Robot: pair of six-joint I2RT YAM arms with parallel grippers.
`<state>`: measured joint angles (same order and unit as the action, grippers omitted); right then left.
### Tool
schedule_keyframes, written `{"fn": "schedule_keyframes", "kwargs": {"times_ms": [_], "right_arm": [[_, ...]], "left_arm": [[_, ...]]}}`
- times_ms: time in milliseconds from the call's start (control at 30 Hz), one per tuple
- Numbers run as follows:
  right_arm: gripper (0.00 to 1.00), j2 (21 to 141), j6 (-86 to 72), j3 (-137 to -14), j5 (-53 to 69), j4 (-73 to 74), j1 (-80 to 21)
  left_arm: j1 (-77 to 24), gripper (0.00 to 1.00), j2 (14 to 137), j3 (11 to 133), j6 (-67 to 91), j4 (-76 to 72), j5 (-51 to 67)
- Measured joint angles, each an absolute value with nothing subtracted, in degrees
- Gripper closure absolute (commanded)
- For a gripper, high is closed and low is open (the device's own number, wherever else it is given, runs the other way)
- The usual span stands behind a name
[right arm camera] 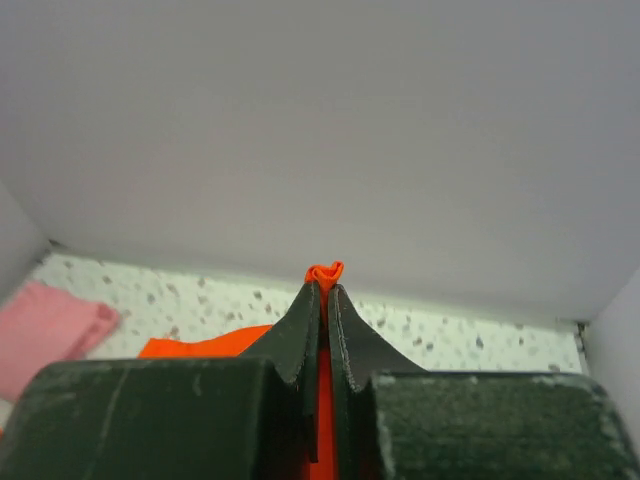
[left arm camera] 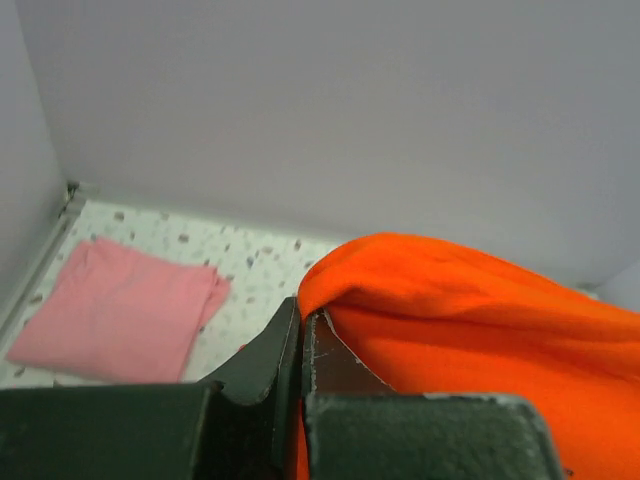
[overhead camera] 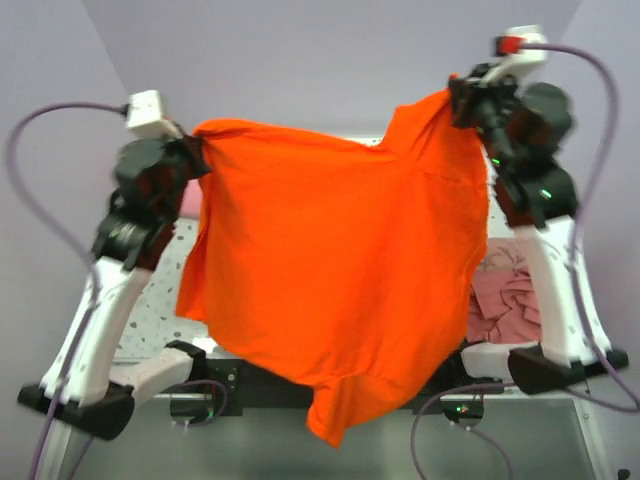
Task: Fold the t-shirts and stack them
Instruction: Flatten the tshirt out
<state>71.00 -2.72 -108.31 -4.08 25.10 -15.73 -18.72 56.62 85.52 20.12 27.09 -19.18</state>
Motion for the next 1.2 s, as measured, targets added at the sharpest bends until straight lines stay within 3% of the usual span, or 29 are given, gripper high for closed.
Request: {"fn": "schedule_keyframes", "kwargs": {"times_ms": [67, 100, 133, 167, 233, 333, 367, 433, 600, 733, 933, 1200], "right_arm": [[1.0, 76.6, -1.3, -103.3, -5.9, 22.7, -15.7], [1.0, 79.6, -0.9, -101.4, -6.7, 21.6, -15.7], [1.0, 83.6, -0.4, -99.6, -7.5, 20.8, -15.6], [1.0, 87.9, -0.1, -98.6, -8.1, 20.3, -15.4], [1.0, 97.8, 0.0, -98.9, -8.4, 19.0, -14.7], [0.56, 113.2, -0.2, -105.2, -9.1, 21.1, -13.7], [0.24, 118.7, -0.3, -109.1, -9.3, 22.5, -13.5], [0.04, 127.5, -0.5, -116.9, -9.5, 25.9, -13.3], [0.01, 129.5, -2.4, -115.1, -7.7, 28.5, -13.1], [0.01, 115.1, -7.1, -98.5, -5.4, 26.6, -13.5], [0.01, 101.0, -13.7, -86.0, -1.6, 24.3, -14.9], [0.01, 112.1, -16.0, -89.6, -0.2, 24.1, -16.6]], "left_arm": [[-18.5, 0.97, 62.7, 80.1, 20.6, 24.5, -20.9], [-18.1, 0.91, 67.1, 78.4, 20.9, 23.6, -21.4], [-17.4, 0.58, 72.5, 77.0, 21.2, 22.3, -21.5], [-16.6, 0.34, 78.5, 76.2, 21.5, 21.6, -21.5], [-14.8, 0.0, 89.3, 77.1, 23.0, 21.9, -21.7], [-12.3, 0.0, 105.5, 82.7, 24.6, 24.7, -21.8], [-11.8, 0.0, 109.3, 84.6, 24.8, 25.5, -21.7], [-11.3, 0.0, 112.3, 86.3, 24.9, 26.3, -21.2], [-11.6, 0.0, 107.2, 85.6, 24.9, 24.3, -18.8], [-11.7, 0.0, 98.9, 80.6, 25.4, 21.3, -17.1], [-11.8, 0.0, 96.3, 73.5, 26.0, 20.3, -15.2], [-11.8, 0.0, 104.7, 75.4, 25.9, 19.8, -13.3]]}}
